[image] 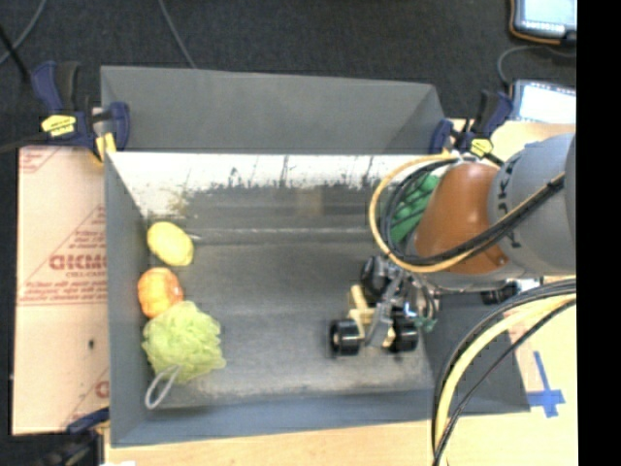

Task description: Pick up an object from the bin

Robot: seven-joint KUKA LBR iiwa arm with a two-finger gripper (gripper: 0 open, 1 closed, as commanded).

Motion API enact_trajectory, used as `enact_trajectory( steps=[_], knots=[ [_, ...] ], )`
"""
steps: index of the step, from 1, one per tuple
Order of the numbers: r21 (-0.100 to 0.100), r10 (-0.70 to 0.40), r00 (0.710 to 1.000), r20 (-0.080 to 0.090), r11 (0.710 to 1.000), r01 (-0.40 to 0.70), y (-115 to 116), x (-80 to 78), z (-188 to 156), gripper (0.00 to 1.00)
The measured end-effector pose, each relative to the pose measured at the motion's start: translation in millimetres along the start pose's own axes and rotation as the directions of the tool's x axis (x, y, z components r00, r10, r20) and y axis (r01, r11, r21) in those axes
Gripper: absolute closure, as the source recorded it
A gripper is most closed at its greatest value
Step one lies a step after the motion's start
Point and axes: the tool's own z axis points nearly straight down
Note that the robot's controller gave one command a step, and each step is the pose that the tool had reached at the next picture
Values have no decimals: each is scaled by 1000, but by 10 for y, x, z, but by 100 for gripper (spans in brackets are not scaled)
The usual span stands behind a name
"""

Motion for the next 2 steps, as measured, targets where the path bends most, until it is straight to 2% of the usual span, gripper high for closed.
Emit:
enact_trajectory(
  steps=[1,2],
  knots=[
    [3,-117,991,59,993,117,-26,48,-60,100],
    [4,-121,991,59,993,121,-25,49,-60,100]
  ],
)
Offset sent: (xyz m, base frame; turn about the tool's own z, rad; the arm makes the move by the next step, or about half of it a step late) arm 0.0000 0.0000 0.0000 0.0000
